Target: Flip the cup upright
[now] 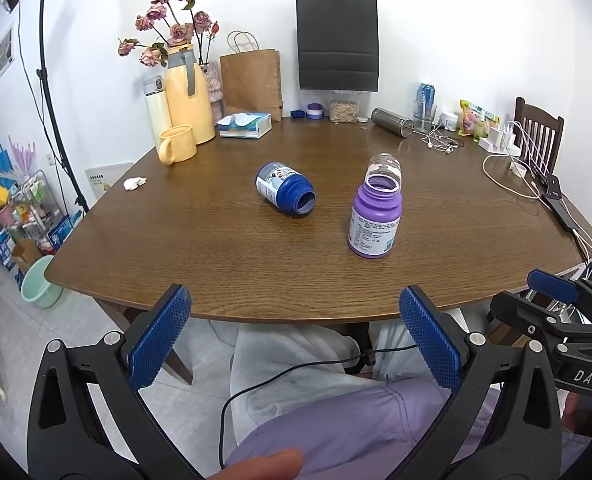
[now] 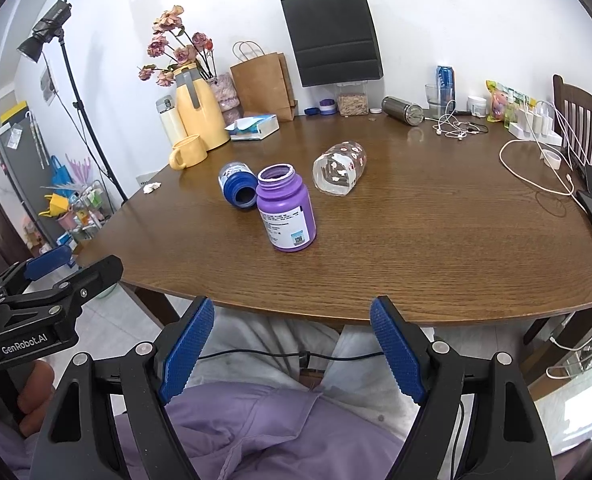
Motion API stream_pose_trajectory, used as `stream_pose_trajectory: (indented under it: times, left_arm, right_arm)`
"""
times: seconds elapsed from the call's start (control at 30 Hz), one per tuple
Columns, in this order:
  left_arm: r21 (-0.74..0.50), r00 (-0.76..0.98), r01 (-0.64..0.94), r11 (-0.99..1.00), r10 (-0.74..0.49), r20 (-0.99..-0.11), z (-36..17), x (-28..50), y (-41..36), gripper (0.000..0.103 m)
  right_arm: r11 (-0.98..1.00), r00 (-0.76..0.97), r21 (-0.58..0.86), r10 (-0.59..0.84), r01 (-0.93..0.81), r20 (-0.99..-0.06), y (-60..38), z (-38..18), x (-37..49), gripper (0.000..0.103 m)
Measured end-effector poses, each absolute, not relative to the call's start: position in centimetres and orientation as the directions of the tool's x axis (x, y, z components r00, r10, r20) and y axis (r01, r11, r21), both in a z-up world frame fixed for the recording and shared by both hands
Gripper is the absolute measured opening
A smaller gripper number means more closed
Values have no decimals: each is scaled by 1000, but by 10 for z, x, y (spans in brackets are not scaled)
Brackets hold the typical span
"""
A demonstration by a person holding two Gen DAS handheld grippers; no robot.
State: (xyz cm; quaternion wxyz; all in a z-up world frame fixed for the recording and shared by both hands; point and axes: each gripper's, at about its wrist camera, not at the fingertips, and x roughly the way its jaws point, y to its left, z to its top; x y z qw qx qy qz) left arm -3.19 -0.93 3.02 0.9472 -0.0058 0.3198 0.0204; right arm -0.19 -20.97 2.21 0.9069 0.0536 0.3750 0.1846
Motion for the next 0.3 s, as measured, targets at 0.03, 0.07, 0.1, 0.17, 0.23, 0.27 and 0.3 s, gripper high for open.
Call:
stream_pose_trajectory:
  times: [0.03, 0.07, 0.1, 0.17, 0.23, 0.27, 0.3]
  left_arm:
    - [2, 794, -43, 999, 35, -607, 30, -32, -10, 103]
    - [2, 793, -42, 999, 35, -608, 30, -32, -9, 103]
    - [2, 793, -43, 999, 36, -608, 29, -33, -9, 103]
    - [1, 794, -43, 999, 35, -607, 28, -33, -9, 103]
    - [-2, 792, -37, 999, 28, -610, 28, -32, -9, 103]
    - [-2, 790, -37, 999, 28, -612, 27, -32, -9, 103]
    - [-2, 791, -35, 999, 27, -611, 26, -33, -9, 103]
  right_arm:
    - [926, 651, 236, 375, -294, -660, -210, 22, -2, 85]
    - [926, 651, 236, 374, -294, -660, -209, 21, -2, 85]
    - [926, 650, 236, 376, -295, -660, -210, 21, -2, 85]
    - [925, 650, 237, 377, -296, -660, -210, 21, -2, 85]
    - [925, 648, 236, 377, -297, -662, -210, 20, -2, 85]
    - [925, 648, 235, 377, -298, -662, -210, 19, -2, 85]
    - [925, 648, 236, 376, -297, -662, -210, 19, -2, 85]
